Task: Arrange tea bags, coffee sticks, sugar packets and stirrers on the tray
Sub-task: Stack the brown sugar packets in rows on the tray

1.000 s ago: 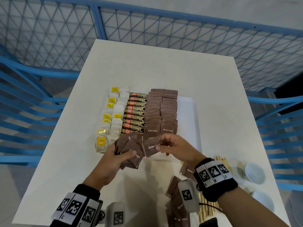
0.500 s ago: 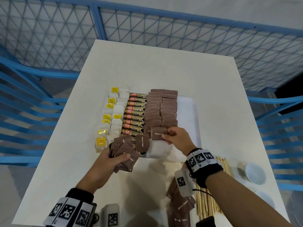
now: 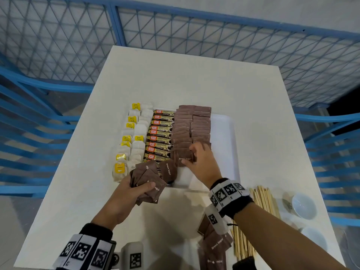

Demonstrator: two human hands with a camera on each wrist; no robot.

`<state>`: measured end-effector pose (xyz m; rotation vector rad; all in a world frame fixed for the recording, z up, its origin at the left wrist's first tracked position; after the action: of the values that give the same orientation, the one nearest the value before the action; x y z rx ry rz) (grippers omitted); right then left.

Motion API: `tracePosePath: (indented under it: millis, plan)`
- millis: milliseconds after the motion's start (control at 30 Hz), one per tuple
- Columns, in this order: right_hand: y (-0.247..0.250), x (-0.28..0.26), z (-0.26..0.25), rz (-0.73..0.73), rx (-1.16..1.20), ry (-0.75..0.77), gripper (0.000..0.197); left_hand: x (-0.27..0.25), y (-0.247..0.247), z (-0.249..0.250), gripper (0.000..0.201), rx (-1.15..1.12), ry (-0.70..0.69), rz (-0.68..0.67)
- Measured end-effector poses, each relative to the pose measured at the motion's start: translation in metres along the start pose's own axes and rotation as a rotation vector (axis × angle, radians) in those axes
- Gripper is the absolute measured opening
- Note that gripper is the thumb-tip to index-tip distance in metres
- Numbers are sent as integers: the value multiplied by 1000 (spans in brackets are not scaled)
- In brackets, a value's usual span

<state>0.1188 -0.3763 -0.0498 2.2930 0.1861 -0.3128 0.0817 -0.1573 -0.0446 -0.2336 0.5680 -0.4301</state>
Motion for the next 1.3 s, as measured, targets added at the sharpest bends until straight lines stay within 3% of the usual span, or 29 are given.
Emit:
tracePosePath:
  millis: [167,333,400,467,633,733,900,1000,1133,1300]
  plan:
    - [-26,4,-39,-314,-401,236,58,0,-1,3,35,-7,-1,4]
    - [-34,11,-49,-360,-584,251,55,-2,-3,8,48,-11,-28,-14]
    - [-34,12,-52,-358,-582,264,50,-3,0,7,39,-17,-34,-6]
    - [-34,11,-53,-362,-566,268,48,-3,1,7,33,-22,-31,-3]
    - [-30,8,-56,-385,-425,285,35,-4,2,6,49,-7,-25,8]
    - [-23,1,-54,-456,-103,265,21,-4,4,6,47,-5,-23,19]
    - [6,-8,-25,-408,290,147,19,-2,6,7,32,6,-6,31]
    - [24,-9,2,-365,263,108,33,-1,6,5,46,12,-1,39]
    - [40,-9,27,-281,296,25,55,2,3,3,39,0,16,30]
    - [37,-2,34,-230,178,-6,50,4,-7,6,41,6,-2,-1]
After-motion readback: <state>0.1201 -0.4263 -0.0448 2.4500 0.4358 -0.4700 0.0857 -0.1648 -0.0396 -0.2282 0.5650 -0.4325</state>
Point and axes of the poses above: each hand's wrist, its own x-axis towards the middle knuckle, its own y-axis out of the back of the hand, z = x × y, the point moved 5 cm from there along x, towards the middle knuckle, and after that the axes turned 13 degrees about -z, right-handed, at the moved point
